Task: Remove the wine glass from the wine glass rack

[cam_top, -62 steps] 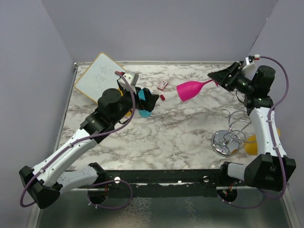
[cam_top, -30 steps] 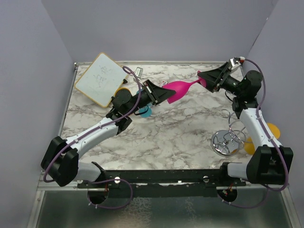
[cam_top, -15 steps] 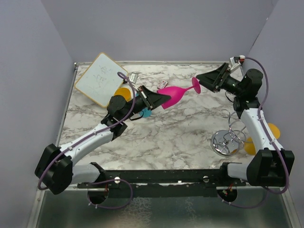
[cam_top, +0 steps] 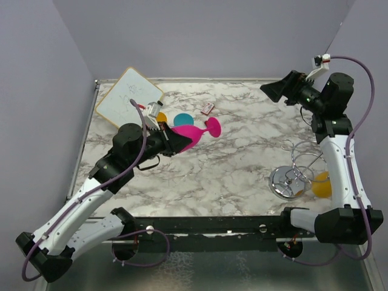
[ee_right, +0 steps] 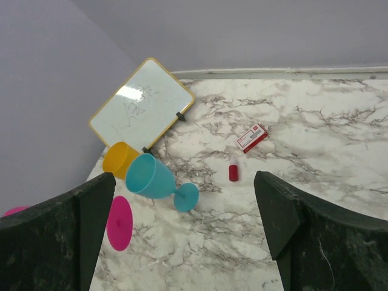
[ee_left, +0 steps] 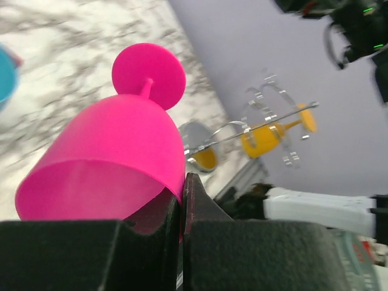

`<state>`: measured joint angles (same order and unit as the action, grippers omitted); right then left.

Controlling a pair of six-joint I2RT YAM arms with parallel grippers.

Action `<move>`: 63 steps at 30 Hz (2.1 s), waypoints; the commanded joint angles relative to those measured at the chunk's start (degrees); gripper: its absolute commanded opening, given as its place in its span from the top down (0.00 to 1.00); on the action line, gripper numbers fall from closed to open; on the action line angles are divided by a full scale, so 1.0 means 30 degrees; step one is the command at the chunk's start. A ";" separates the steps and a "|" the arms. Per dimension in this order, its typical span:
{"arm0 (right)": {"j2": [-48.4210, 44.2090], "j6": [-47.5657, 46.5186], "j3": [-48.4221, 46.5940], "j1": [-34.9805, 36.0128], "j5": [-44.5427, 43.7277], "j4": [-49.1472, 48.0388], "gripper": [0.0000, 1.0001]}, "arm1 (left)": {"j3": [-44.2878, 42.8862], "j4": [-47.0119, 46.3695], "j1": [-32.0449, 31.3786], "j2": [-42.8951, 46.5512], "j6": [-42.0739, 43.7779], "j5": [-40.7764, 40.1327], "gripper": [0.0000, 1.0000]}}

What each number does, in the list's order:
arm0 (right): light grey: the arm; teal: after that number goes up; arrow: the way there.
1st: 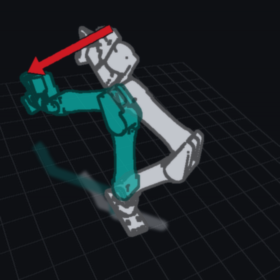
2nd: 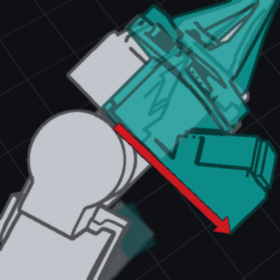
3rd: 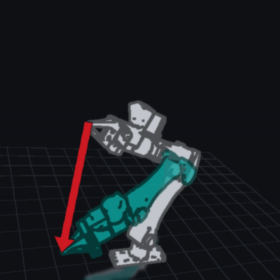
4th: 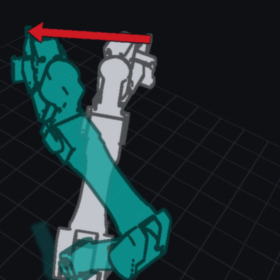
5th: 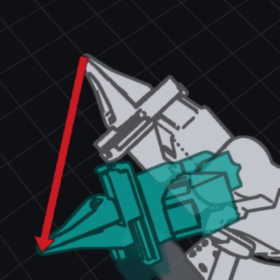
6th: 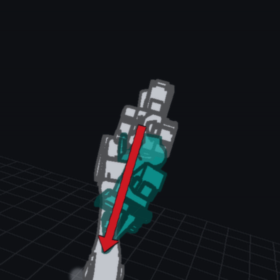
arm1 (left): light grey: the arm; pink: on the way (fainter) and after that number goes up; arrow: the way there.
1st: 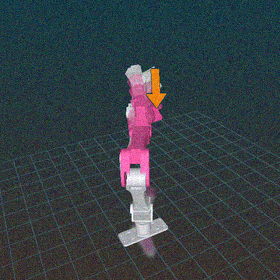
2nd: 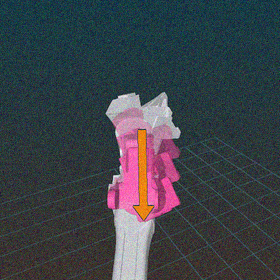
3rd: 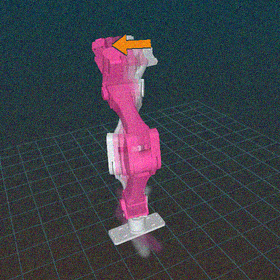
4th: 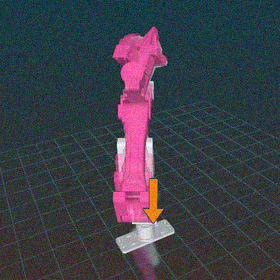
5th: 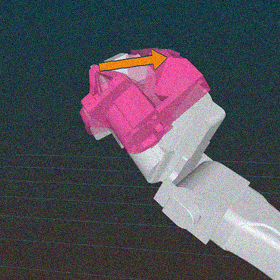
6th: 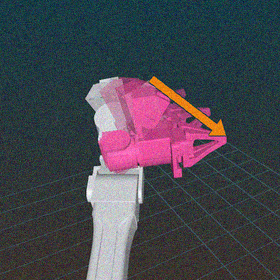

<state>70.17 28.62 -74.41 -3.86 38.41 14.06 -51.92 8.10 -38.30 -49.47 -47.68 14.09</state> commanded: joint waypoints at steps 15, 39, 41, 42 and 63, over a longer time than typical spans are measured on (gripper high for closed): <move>-0.1275 -0.1108 0.1396 0.0515 0.0186 0.0386 0.00 | -0.4971 1.7306 0.0155 -0.5921 0.8132 -1.1098 1.00; -0.4319 -0.5649 0.1691 0.4625 -0.7271 0.1611 0.01 | -0.7394 1.7823 0.2056 -1.0508 1.0504 -0.7186 1.00; -0.4587 -0.5792 0.1895 0.4783 -0.7635 0.1406 0.01 | -0.7522 1.7892 0.2143 -1.0700 1.0586 -0.7201 1.00; -0.4696 -0.5853 0.1989 0.4865 -0.7800 0.1358 0.01 | -0.7550 1.7896 0.2197 -1.0752 1.0616 -0.7162 1.00; -0.5480 -0.6716 0.2543 0.5675 -0.9363 0.1046 0.01 | -1.0959 1.9037 0.2397 -0.9347 1.0613 -0.7904 0.22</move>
<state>55.22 9.85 -67.75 12.49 12.84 18.83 -81.23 62.83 -31.44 -81.01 -16.29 -8.78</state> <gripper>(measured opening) 0.994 0.725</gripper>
